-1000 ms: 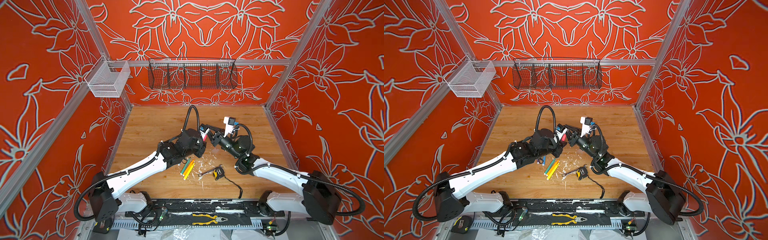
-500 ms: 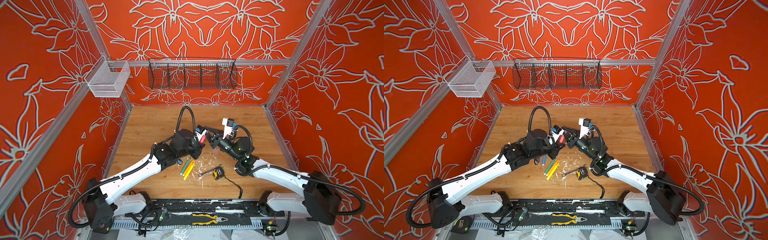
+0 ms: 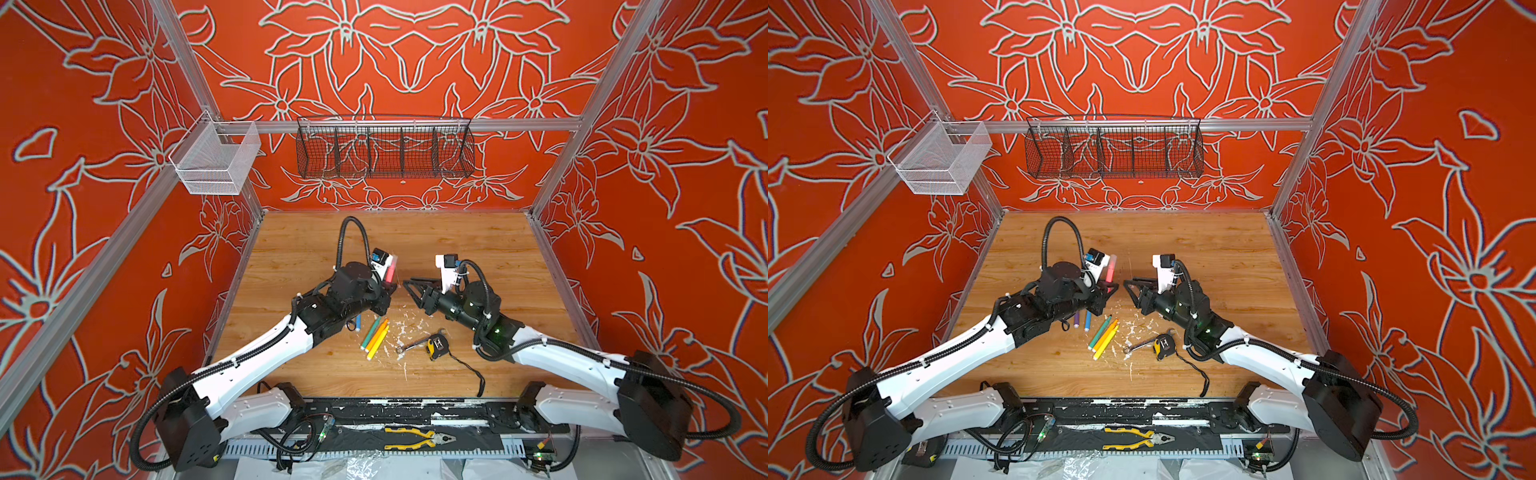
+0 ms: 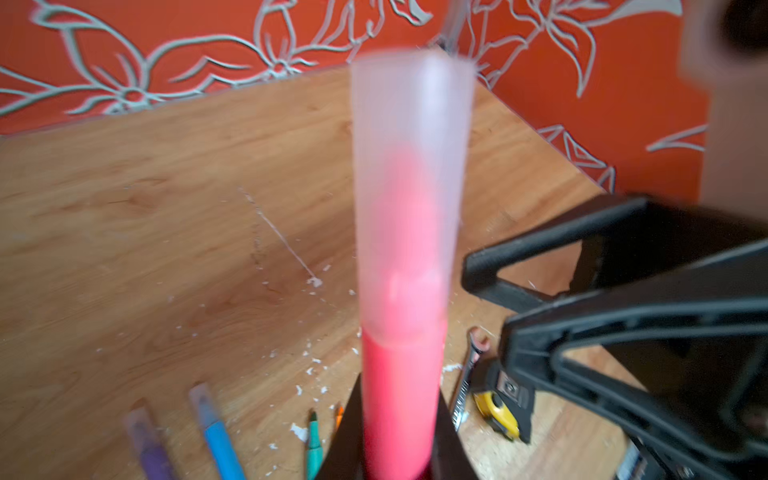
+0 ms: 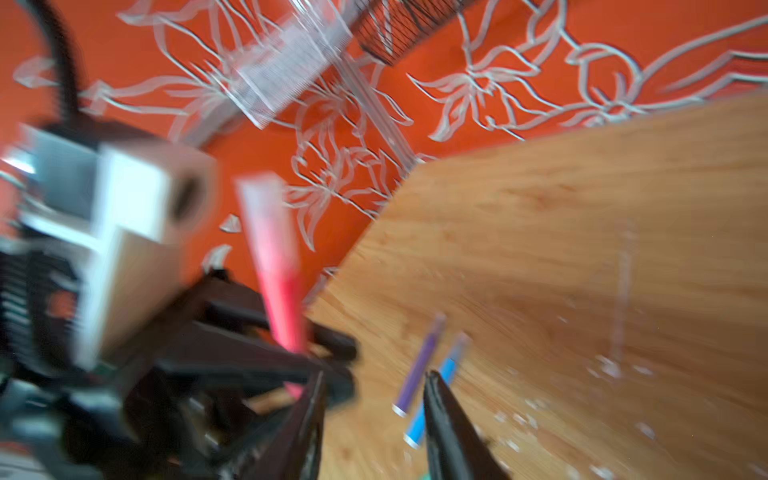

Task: Insert the pens into the pen caps
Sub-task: 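Withdraw the right gripper while the left lowers the capped pink highlighter, then place the capped pink highlighter beside the blue marker with the left gripper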

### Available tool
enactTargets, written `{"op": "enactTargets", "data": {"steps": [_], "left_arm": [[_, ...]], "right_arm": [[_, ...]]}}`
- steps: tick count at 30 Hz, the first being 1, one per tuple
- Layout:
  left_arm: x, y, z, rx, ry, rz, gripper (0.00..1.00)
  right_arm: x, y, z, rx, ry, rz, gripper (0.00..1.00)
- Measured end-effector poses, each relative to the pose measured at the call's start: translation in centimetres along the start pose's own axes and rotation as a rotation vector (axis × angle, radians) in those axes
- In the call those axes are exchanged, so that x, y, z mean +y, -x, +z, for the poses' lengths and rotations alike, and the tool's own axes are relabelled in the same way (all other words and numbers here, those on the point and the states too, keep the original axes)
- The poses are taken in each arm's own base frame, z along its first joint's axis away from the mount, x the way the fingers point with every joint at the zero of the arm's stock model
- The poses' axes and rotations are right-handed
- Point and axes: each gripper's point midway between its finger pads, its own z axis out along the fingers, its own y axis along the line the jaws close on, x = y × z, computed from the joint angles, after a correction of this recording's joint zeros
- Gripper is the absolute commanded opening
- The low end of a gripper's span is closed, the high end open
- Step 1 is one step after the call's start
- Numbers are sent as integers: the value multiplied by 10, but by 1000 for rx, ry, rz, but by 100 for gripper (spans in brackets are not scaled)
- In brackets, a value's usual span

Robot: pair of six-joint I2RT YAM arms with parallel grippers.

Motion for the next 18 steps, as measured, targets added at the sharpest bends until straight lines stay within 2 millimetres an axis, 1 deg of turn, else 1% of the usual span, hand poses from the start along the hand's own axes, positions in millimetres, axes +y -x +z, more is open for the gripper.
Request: {"op": "enactTargets", "data": {"steps": [1, 3, 5, 8, 10, 13, 18], "left_arm": [[4, -5, -1, 0, 16, -24, 0], [13, -21, 3, 29, 50, -68, 0], [27, -52, 11, 102, 112, -116, 0], [47, -97, 18, 221, 209, -161, 0], [58, -121, 19, 282, 265, -179, 0], [70, -140, 19, 330, 328, -202, 0], [81, -153, 28, 370, 378, -222, 0]], "right_arm": [[-13, -4, -2, 14, -58, 9, 53], [-34, -8, -7, 25, -161, 19, 57], [-55, -8, -15, 24, -262, 32, 59], [-79, -11, -22, 38, -360, 57, 59], [-91, -15, -23, 58, -401, 74, 59], [-102, -24, -20, 95, -443, 88, 60], [-110, -35, -11, 148, -474, 110, 58]]}}
